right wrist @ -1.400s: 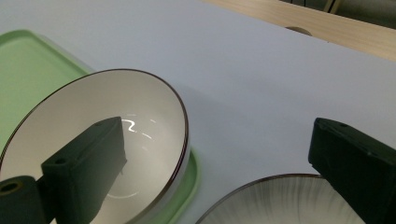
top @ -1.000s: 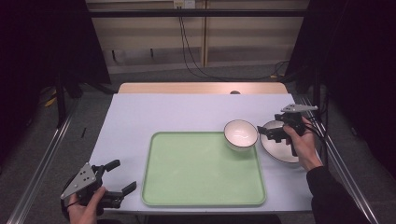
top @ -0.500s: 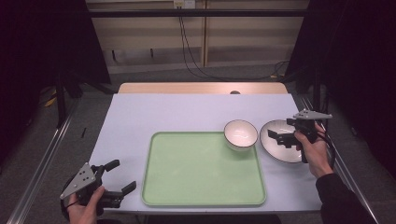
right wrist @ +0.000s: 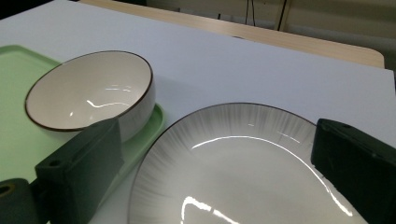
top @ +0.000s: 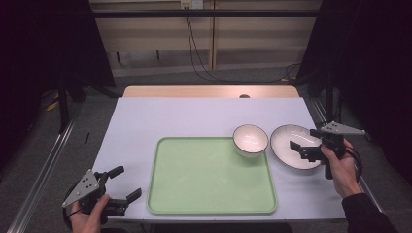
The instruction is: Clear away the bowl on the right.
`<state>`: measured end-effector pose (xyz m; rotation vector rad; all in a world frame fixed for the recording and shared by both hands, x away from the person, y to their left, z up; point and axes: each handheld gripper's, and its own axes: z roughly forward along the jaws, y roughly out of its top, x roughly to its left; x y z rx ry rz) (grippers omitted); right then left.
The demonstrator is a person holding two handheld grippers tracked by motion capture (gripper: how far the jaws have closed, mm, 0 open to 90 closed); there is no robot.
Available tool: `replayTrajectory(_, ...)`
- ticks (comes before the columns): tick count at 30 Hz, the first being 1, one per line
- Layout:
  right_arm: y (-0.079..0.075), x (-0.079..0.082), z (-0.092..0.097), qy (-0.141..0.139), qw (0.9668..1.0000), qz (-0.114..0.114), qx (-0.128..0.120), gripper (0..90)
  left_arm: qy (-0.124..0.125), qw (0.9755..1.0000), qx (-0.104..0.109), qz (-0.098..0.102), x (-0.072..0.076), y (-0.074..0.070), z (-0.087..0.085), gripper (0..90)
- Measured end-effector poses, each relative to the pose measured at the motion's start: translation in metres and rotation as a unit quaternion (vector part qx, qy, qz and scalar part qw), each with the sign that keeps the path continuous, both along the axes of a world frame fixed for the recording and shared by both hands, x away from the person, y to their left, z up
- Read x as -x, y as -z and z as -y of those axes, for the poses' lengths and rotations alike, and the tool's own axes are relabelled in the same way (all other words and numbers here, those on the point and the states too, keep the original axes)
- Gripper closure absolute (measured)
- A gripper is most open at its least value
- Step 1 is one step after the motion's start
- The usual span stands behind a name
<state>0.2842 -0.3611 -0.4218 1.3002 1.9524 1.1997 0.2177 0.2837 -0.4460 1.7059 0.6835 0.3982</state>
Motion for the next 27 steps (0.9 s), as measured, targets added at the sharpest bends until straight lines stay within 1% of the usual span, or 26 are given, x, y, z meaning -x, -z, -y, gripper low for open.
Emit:
replayTrajectory(2, 0.000, 0.006, 0.000, -0.001, 1.0000, 0.006, 0.003, 1.5, 0.000, 1.0000, 0.005, -0.001, 0.000, 0.000, 0.001, 1.3)
replayTrajectory(4, 0.001, 0.014, 0.002, -0.003, 0.9999, 0.013, -0.005, 1.4, 0.002, 1.0000, 0.003, 0.000, 0.000, 0.000, 0.001, 1.3)
replayTrajectory(6, 0.001, 0.017, 0.003, 0.001, 0.9999, 0.015, -0.005, 1.3, 0.002, 1.0000, 0.002, 0.000, 0.000, 0.000, 0.001, 1.3)
replayTrajectory(7, 0.003, 0.022, 0.004, 0.004, 0.9998, 0.015, -0.011, 1.4, 0.001, 1.0000, 0.001, 0.001, 0.000, 0.000, 0.001, 1.3)
replayTrajectory(9, 0.005, 0.027, 0.004, 0.007, 0.9997, 0.019, -0.016, 1.4, 0.001, 1.0000, 0.001, 0.001, 0.000, 0.000, 0.001, 1.3)
replayTrajectory(10, 0.005, 0.027, 0.004, 0.007, 0.9997, 0.019, -0.016, 1.4, 0.001, 1.0000, 0.001, 0.001, 0.000, 0.000, 0.001, 1.3)
replayTrajectory(11, 0.006, 0.033, 0.003, 0.007, 0.9997, 0.019, -0.017, 1.5, 0.001, 1.0000, 0.001, 0.000, 0.000, 0.000, 0.001, 1.3)
replayTrajectory(12, 0.006, 0.033, 0.003, 0.007, 0.9997, 0.019, -0.017, 1.5, 0.001, 1.0000, 0.001, 0.000, 0.000, 0.000, 0.001, 1.3)
replayTrajectory(13, 0.007, 0.036, 0.002, 0.006, 0.9997, 0.021, -0.014, 1.5, 0.003, 1.0000, -0.003, 0.001, 0.000, 0.000, 0.000, 1.3)
replayTrajectory(14, 0.008, 0.042, 0.000, 0.005, 0.9996, 0.023, -0.016, 1.4, 0.002, 1.0000, -0.002, 0.001, 0.000, 0.000, 0.001, 1.3)
replayTrajectory(15, 0.008, 0.042, 0.000, 0.005, 0.9996, 0.023, -0.016, 1.4, 0.002, 1.0000, -0.003, 0.002, 0.000, 0.000, 0.000, 1.3)
replayTrajectory(17, 0.010, 0.049, -0.002, 0.008, 0.9995, 0.025, -0.016, 1.3, 0.002, 1.0000, -0.003, 0.001, 0.000, 0.000, 0.000, 1.3)
replayTrajectory(18, 0.010, 0.049, -0.002, 0.008, 0.9995, 0.025, -0.016, 1.3, -0.001, 1.0000, 0.004, -0.002, 0.001, 0.000, 0.001, 1.3)
replayTrajectory(19, 0.010, 0.054, -0.003, 0.009, 0.9995, 0.024, -0.019, 1.4, -0.001, 1.0000, 0.007, -0.002, 0.001, 0.000, 0.001, 1.3)
replayTrajectory(20, 0.011, 0.056, -0.003, 0.011, 0.9994, 0.028, -0.017, 1.4, -0.001, 1.0000, 0.007, -0.002, 0.001, 0.000, 0.001, 1.3)
replayTrajectory(21, 0.011, 0.058, -0.003, 0.011, 0.9993, 0.032, -0.013, 1.3, 0.000, 1.0000, 0.002, 0.000, 0.001, 0.000, 0.001, 1.3)
replayTrajectory(22, 0.010, 0.060, -0.003, 0.011, 0.9992, 0.032, -0.020, 1.3, 0.001, 1.0000, 0.003, 0.001, 0.001, 0.000, 0.000, 1.3)
replayTrajectory(23, 0.010, 0.060, -0.003, 0.011, 0.9992, 0.032, -0.020, 1.3, 0.001, 1.0000, 0.003, 0.001, 0.001, 0.000, 0.000, 1.3)
replayTrajectory(24, 0.011, 0.065, -0.003, 0.014, 0.9992, 0.033, -0.019, 1.3, 0.007, 0.9999, 0.010, 0.003, 0.000, 0.000, 0.001, 1.3)
replayTrajectory(26, 0.012, 0.067, -0.003, 0.012, 0.9992, 0.034, -0.020, 1.3, 0.004, 0.9999, 0.010, 0.005, 0.001, -0.001, 0.001, 1.3)
replayTrajectory(27, 0.013, 0.072, -0.004, 0.014, 0.9992, 0.031, -0.023, 1.4, 0.002, 0.9999, 0.010, 0.004, 0.001, 0.000, 0.001, 1.3)
